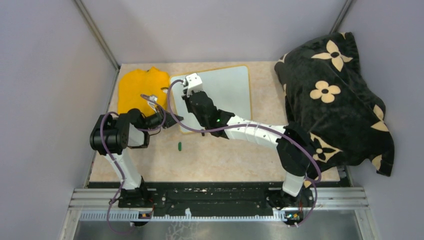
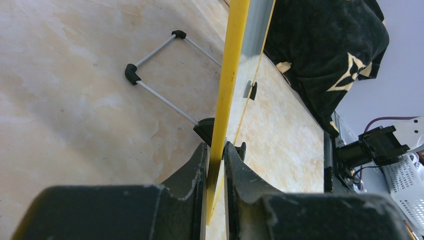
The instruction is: Write a sentence on the whiteboard
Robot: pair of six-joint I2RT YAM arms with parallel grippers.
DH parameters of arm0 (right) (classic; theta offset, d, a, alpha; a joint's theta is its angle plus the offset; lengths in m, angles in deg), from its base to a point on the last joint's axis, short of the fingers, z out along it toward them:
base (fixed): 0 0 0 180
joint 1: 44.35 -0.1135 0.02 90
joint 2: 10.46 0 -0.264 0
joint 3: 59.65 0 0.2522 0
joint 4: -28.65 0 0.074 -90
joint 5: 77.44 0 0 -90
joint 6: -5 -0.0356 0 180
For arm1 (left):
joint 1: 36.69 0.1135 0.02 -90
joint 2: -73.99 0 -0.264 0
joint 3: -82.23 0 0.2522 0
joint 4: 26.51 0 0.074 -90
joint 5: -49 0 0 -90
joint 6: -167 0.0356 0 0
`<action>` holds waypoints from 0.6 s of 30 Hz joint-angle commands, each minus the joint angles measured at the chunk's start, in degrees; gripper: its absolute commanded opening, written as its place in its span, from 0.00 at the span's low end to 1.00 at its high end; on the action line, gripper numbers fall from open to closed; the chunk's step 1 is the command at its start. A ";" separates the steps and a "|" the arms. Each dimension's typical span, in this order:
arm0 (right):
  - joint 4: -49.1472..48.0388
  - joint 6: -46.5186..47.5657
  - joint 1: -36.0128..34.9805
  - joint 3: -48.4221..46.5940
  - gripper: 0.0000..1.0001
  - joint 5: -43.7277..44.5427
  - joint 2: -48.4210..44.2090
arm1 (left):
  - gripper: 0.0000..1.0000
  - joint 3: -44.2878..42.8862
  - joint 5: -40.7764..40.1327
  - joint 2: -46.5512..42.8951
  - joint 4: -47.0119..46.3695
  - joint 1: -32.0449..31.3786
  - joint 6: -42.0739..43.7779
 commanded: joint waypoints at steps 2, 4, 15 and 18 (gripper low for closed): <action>-1.31 0.62 -0.54 -3.98 0.00 2.37 0.89 | 0.00 -0.78 -1.18 1.33 0.93 0.26 1.16; -1.16 0.69 -0.54 -4.26 0.00 2.33 1.25 | 0.00 -0.79 -1.18 1.33 0.93 0.26 1.16; 0.88 0.47 -0.54 -6.58 0.00 -0.82 3.29 | 0.00 -0.80 -1.14 1.33 1.02 0.29 1.16; 1.14 0.10 -0.54 -6.53 0.00 -1.92 3.23 | 0.00 -0.85 -1.05 1.33 1.10 0.29 1.16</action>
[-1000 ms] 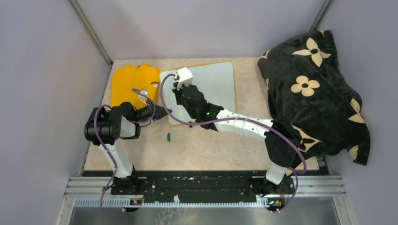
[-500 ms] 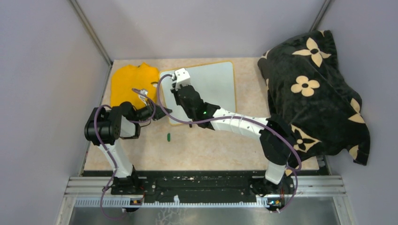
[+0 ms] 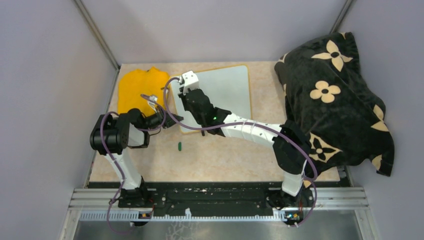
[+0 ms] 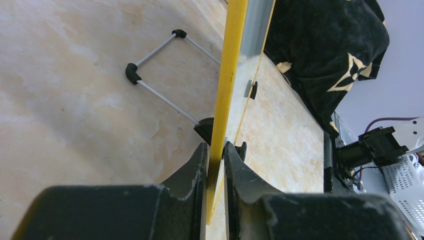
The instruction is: Write a sentence on the whiteboard
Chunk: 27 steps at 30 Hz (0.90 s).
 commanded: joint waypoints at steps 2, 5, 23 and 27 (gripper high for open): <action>0.43 -0.27 -0.47 -2.08 0.00 -2.30 0.47 | 0.00 -0.72 -1.09 1.28 0.79 0.26 1.19; 1.04 -0.47 -0.43 -1.60 0.00 -2.23 0.40 | 0.00 -0.68 -1.09 1.31 0.82 0.28 1.16; 0.94 -1.36 -0.46 4.01 0.00 2.35 -2.74 | 0.00 -0.74 -1.05 1.31 0.91 0.26 1.07; 0.18 -1.27 -0.41 4.94 0.00 3.95 -3.45 | 0.00 -0.74 -1.08 1.31 0.90 0.26 1.10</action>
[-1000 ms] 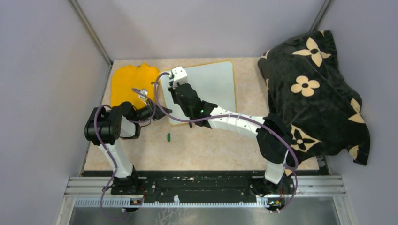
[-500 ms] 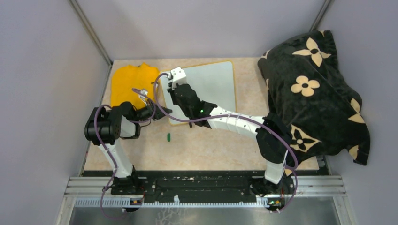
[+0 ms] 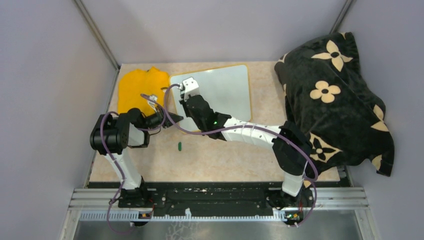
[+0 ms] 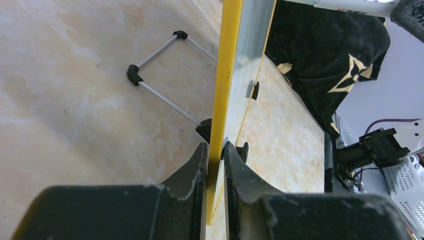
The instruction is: Write a sentence on the whiteboard
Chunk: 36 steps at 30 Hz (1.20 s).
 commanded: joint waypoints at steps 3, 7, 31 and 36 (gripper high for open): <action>-0.49 -0.12 0.52 1.24 0.00 5.11 -3.02 | 0.00 -0.39 -0.96 1.21 0.52 0.18 1.12; -0.64 -0.44 0.75 1.85 0.00 5.82 -3.38 | 0.00 -0.39 -0.87 1.20 0.56 0.24 1.07; -1.63 -0.09 -0.01 3.69 0.00 -2.36 -3.67 | 0.00 -0.48 -0.74 1.29 0.48 0.24 0.99; -2.15 -0.68 -0.12 2.73 0.00 -4.09 -3.08 | 0.00 -0.41 -0.78 1.29 0.52 0.24 0.99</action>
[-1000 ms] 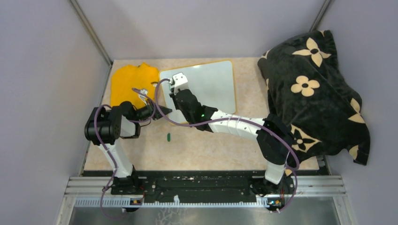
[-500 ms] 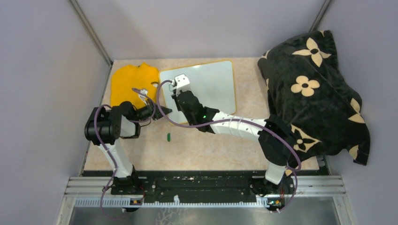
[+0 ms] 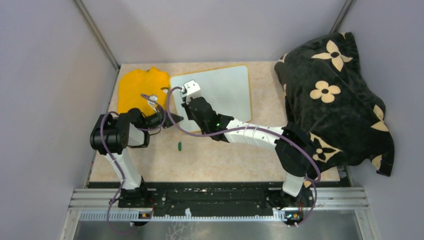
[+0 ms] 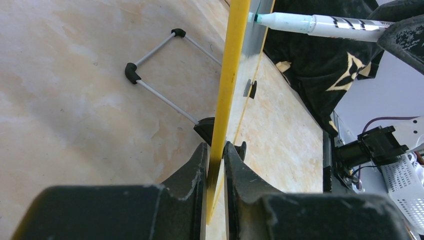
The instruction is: Write a sentence on the whiteboard
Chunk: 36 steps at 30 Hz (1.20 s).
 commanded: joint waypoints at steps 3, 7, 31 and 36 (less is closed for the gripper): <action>-1.92 -0.52 -0.33 -1.59 0.00 -2.54 -0.73 | 0.00 -0.45 -1.17 1.12 0.56 0.24 1.00; -2.23 -0.87 -0.31 -0.49 0.00 -2.71 -2.50 | 0.00 -0.45 -1.16 1.16 0.56 0.24 0.94; -3.51 1.01 2.40 1.18 0.00 0.02 -7.34 | 0.00 -0.54 -1.17 1.25 0.56 0.25 0.90; -3.59 0.81 2.45 0.55 0.00 -0.87 -6.31 | 0.00 -0.54 -1.14 1.23 0.74 0.24 0.90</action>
